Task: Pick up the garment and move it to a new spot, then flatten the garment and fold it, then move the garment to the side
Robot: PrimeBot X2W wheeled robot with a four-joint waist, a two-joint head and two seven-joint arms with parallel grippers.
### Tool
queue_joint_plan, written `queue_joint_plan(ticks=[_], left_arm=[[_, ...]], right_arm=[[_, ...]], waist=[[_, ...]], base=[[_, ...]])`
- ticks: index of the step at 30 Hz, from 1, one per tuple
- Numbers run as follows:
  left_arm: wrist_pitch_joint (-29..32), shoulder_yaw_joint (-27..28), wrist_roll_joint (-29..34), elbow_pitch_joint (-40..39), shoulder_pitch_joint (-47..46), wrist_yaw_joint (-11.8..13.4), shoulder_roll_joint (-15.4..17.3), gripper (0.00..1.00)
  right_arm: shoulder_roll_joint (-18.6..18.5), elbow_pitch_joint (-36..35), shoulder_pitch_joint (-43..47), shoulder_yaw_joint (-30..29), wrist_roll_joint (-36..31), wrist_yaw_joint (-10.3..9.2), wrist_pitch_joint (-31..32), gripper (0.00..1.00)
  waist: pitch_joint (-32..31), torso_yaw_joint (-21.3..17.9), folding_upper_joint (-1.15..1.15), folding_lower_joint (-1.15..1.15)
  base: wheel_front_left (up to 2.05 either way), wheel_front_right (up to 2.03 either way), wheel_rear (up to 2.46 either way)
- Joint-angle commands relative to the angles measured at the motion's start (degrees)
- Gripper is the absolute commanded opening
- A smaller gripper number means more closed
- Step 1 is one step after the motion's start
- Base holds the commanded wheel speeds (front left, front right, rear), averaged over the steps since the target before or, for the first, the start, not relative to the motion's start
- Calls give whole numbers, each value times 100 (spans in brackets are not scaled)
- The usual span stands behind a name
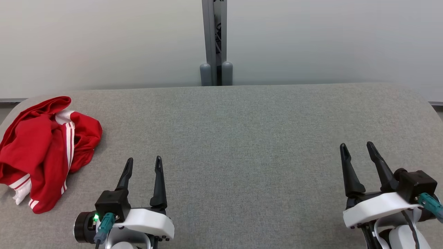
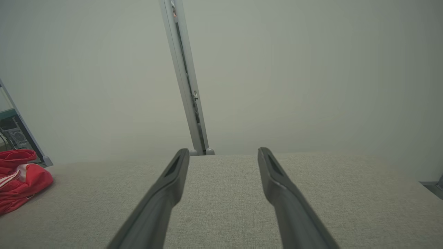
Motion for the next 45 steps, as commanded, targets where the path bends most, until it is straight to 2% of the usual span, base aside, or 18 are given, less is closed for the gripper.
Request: queue_joint_plan(ticks=[1,9,24,34,45], left_arm=[[-38,1,97,-20,27,41,21,100],[-98,84,17,67,66,-154,22,100],[-199,57,617,115,123,-35,27,100],[-215,183,666,58,204,-35,29,100],[-215,575,704,70,350,-109,25,100]], right_arm=[[-19,38,-62,0,-107,24,-77,100],[-11,262,-48,-156,-177,24,-198,100],[-23,377,-60,-30,-681,21,-438,100],[-21,309,44,125,-651,21,-470,100],[-16,256,199,345,-514,22,-458,100]], waist=[[-2,4,0,0],[-4,3,0,0],[4,48,0,0],[-22,586,0,0],[-130,1650,0,0]], base=[[0,0,0],[0,0,0],[0,0,0],[0,0,0],[0,0,0]])
